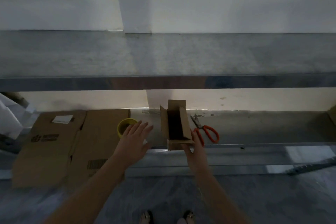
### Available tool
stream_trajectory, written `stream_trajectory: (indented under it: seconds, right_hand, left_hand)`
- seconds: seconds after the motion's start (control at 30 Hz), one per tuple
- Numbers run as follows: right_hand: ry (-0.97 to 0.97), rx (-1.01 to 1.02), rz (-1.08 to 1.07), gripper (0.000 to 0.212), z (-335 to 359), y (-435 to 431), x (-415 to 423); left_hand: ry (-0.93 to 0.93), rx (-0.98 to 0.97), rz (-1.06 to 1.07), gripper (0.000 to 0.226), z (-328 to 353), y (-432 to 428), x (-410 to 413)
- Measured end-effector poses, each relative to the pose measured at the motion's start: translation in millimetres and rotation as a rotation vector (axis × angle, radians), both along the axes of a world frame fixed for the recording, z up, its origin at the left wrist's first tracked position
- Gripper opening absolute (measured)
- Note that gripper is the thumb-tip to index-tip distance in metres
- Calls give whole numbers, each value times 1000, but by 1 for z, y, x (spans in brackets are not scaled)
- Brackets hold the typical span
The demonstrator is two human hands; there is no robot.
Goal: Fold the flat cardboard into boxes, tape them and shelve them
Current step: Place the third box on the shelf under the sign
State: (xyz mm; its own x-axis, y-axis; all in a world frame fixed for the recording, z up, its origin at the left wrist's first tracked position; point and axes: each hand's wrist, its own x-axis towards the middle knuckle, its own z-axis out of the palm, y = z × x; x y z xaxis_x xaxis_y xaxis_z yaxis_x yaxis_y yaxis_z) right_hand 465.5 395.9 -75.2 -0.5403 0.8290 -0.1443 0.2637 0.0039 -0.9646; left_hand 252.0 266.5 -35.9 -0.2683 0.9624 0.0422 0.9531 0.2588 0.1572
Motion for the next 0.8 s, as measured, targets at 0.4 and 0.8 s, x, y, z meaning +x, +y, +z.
stream_trajectory:
  seconds: [0.4,0.8]
  right_hand:
    - [85,46,-263,50,25,27,102]
    - [-33,218,-261,51,53,141,367]
  left_hand:
    - [49,0,-179,67,29,65,77]
    - [-16,87,-242,57,13,203,325]
